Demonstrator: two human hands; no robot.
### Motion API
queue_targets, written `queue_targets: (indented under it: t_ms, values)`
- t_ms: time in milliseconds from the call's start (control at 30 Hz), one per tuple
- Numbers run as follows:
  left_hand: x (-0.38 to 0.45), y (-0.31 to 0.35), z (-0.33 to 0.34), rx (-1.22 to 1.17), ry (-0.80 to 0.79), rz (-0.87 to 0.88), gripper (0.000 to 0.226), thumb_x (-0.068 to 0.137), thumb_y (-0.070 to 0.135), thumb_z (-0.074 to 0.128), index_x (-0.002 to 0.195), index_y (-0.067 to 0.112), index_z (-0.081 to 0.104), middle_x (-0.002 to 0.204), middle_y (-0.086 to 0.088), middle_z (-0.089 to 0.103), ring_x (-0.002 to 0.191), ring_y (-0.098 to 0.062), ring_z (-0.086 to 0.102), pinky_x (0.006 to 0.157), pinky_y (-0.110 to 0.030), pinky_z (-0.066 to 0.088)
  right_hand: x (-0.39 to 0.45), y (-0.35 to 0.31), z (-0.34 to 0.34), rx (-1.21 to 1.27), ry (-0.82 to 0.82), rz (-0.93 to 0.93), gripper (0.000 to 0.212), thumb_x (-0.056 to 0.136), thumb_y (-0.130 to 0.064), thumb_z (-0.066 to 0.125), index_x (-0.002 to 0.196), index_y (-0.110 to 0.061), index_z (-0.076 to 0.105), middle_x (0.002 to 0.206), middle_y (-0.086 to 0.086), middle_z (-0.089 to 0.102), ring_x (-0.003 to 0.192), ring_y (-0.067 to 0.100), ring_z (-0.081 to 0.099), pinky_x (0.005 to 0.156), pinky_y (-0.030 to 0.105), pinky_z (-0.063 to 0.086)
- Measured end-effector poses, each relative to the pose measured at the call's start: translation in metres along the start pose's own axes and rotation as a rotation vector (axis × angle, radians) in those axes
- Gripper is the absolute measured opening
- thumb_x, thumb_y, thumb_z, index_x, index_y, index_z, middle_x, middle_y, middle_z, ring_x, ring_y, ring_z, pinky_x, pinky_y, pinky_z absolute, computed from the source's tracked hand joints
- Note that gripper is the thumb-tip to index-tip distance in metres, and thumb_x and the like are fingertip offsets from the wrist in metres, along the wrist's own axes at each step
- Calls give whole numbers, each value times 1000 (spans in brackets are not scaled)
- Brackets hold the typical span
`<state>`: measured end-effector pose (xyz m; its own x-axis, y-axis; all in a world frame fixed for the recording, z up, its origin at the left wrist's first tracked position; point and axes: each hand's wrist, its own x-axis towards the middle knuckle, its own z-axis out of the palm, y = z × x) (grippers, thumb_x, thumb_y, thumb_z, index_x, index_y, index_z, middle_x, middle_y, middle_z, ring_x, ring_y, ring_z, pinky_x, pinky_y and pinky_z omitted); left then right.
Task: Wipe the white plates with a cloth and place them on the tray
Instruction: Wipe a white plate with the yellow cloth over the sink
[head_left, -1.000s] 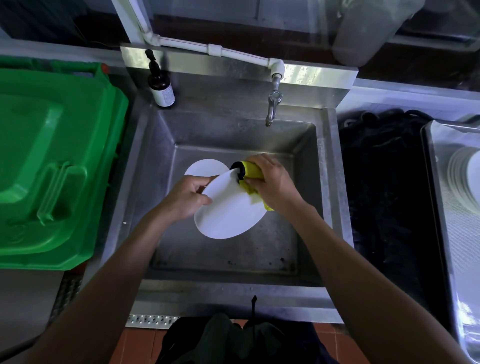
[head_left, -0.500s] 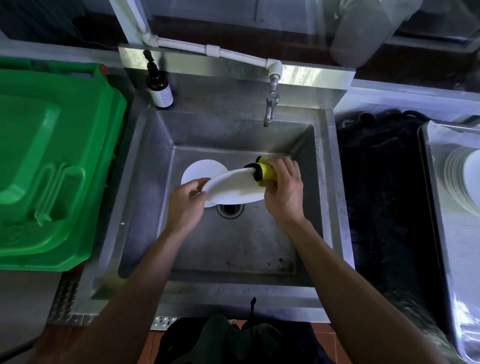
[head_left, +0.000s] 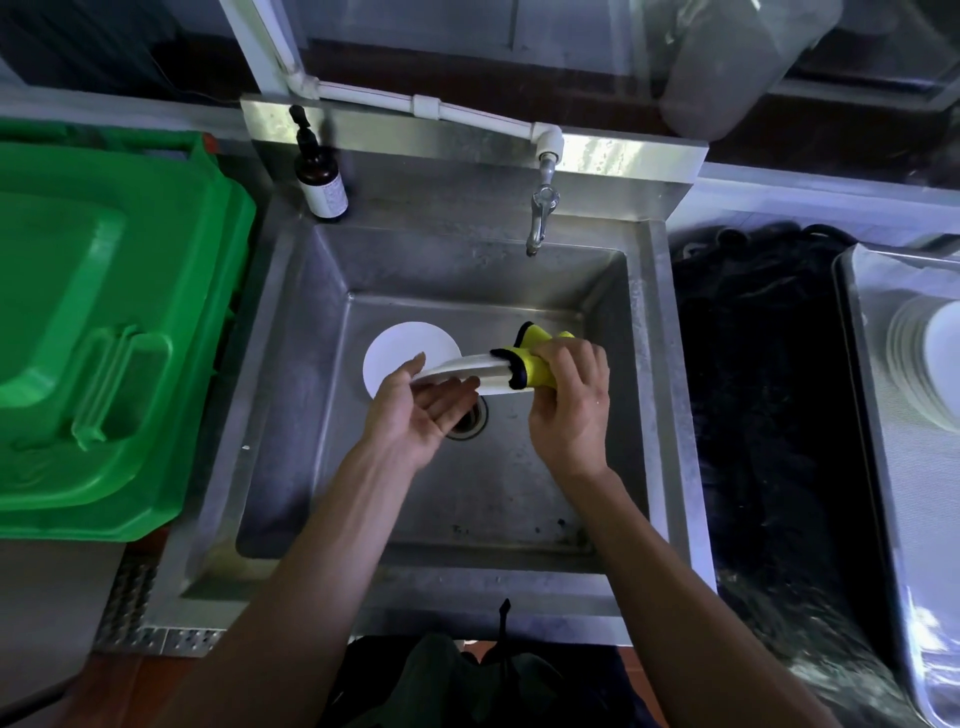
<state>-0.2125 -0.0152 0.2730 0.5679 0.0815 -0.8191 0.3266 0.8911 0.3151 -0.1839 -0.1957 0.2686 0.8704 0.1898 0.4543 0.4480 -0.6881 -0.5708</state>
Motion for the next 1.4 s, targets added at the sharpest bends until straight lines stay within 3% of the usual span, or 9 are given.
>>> queue_targets:
  t_ms: [133,367,567,833,967,1133,1267,1333,1400]
  values:
    - [-1,3,0,-119,6,38,37,98,0,53,134,-10,47,115,-32,69,96,-44,73,65,-51,64,-12,9,-2,18,-62,-33,40,80,14,61,113,-8,63,112,7,58,95,29,50,80,51,47]
    - [-3,6,2,26,-15,110,36,100,0,55,136,-5,53,130,-22,66,103,-29,71,63,-39,63,-32,11,-6,50,-242,-97,33,92,3,65,123,-8,67,125,11,61,116,34,54,98,54,46]
    - [1,4,-5,104,-37,133,37,101,5,57,138,1,54,133,-21,65,122,-34,64,107,-55,48,-33,1,-4,86,-374,-109,38,94,0,64,131,-8,64,134,12,57,125,35,51,106,52,42]
    - [-7,1,-6,184,-116,215,34,102,8,54,136,10,58,129,-19,68,118,-35,66,101,-56,53,-20,-18,-1,247,-406,44,44,92,-1,63,135,-12,60,138,7,55,128,31,47,110,50,39]
    - [-13,-4,-6,234,-161,248,28,101,7,53,123,19,66,123,-14,71,107,-30,69,82,-44,60,-6,-30,6,252,-384,175,44,95,-8,61,137,-18,57,142,-1,53,128,24,44,110,44,36]
    - [-15,-6,-10,230,-171,258,29,102,7,52,126,15,65,122,-16,69,107,-31,67,88,-45,55,2,-40,9,241,-418,236,52,93,-23,68,143,-22,52,151,-2,45,137,21,39,113,12,18]
    - [-16,-6,-15,151,-190,244,38,104,7,47,141,8,55,137,-20,62,118,-34,62,100,-49,49,-5,-37,6,6,-501,100,48,103,-48,45,148,-32,46,160,-2,33,153,22,17,123,56,9]
    - [-17,-8,-15,121,-191,239,41,105,8,46,145,7,51,142,-22,58,121,-34,58,101,-48,48,-8,-38,8,-62,-549,104,51,103,-55,25,150,-41,39,165,-4,24,155,22,2,118,64,-4]
    - [-18,-9,-14,107,-184,245,41,104,9,47,145,7,51,140,-21,60,116,-32,61,93,-43,52,-9,-40,11,-69,-542,110,50,104,-53,23,150,-42,40,164,-4,24,155,25,5,118,69,1]
